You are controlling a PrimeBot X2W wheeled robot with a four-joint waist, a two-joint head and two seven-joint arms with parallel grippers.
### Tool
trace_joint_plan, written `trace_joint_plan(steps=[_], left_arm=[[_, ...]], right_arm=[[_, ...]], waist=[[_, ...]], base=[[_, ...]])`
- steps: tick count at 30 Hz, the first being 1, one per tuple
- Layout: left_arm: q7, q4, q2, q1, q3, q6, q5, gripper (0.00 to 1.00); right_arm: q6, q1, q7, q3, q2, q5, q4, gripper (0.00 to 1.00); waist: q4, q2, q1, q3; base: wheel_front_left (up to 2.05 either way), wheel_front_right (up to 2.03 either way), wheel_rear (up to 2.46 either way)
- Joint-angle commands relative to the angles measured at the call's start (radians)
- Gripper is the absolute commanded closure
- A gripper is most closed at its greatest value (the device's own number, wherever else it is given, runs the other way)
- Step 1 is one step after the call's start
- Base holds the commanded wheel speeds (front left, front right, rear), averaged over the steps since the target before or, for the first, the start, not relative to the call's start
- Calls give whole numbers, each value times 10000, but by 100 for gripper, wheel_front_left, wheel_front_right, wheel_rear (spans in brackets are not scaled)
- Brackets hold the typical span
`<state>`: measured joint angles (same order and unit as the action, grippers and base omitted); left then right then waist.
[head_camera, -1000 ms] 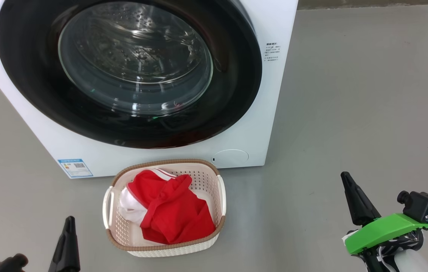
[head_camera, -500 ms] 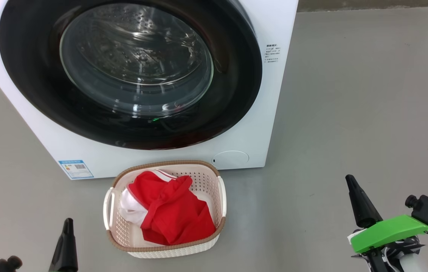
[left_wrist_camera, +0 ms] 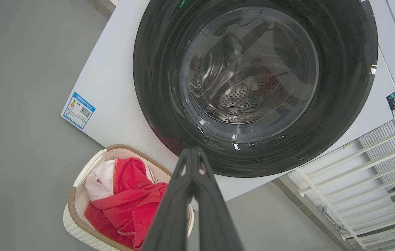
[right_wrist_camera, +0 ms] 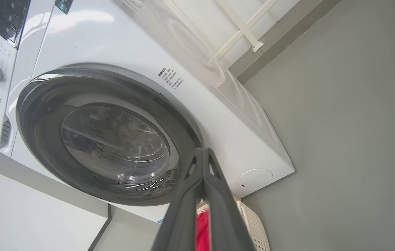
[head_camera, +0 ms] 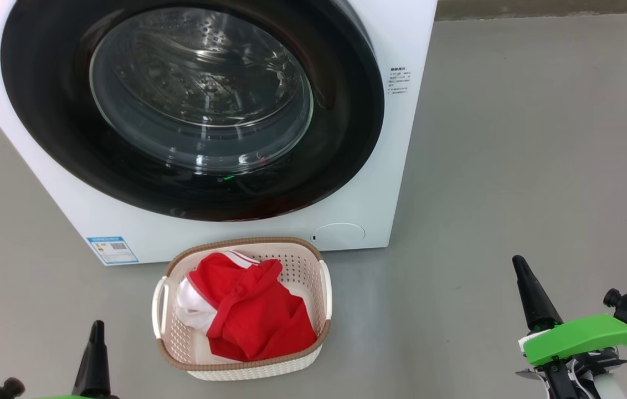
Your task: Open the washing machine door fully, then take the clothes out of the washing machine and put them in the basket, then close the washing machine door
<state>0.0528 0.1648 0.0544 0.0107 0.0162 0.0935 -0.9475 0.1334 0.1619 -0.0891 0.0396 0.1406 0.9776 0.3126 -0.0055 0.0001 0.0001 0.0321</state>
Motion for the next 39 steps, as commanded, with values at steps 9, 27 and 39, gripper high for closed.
trace_joint_plan(steps=[9, 27, 39], left_arm=[[-247, -45, 78, -544, 329, 155, -1035, 100], [-715, 236, 39, -756, 546, 226, -2868, 100], [-1011, 413, 14, -890, 682, 271, -4025, 100]], right_arm=[[-14, -39, 272, -203, -86, 985, -352, 100], [-18, -206, 835, -624, -341, 2753, -460, 100], [-21, -311, 1192, -892, -504, 3867, -529, 100]], waist=[[8, -1, -1, -40], [23, -1, -1, -122], [33, -1, -1, -174]], base=[[0, 0, 0], [0, 0, 0], [0, 0, 0]])
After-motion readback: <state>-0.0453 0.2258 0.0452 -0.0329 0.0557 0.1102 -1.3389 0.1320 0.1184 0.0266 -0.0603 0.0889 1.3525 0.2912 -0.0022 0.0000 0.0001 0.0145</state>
